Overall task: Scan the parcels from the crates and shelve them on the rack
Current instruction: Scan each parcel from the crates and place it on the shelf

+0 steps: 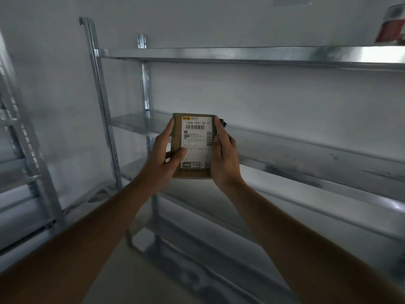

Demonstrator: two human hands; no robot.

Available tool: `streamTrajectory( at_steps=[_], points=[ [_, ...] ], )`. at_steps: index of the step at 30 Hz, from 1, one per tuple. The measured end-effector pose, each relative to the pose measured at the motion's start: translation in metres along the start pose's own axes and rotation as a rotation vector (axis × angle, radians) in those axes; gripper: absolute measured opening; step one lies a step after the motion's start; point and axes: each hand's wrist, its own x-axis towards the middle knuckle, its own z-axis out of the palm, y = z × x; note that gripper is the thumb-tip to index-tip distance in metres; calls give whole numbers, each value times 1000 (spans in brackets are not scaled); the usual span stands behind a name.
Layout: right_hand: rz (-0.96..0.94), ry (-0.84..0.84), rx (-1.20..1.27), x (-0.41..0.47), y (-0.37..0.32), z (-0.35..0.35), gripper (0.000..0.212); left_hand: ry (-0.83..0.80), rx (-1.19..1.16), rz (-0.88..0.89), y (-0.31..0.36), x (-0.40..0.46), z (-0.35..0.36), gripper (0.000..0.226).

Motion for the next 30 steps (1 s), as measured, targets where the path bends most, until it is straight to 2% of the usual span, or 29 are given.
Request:
streamTrajectory(
  at_steps=[12, 23, 30],
  points=[
    [3, 32, -57, 118, 23, 194, 50, -6, 56, 26, -133, 111, -151, 77],
    [24, 37, -5, 252, 94, 332, 50, 15, 107, 9, -255, 237, -231, 74],
    [72, 45, -4, 334, 131, 398, 51, 56, 220, 81, -323, 317, -266, 71]
  ],
)
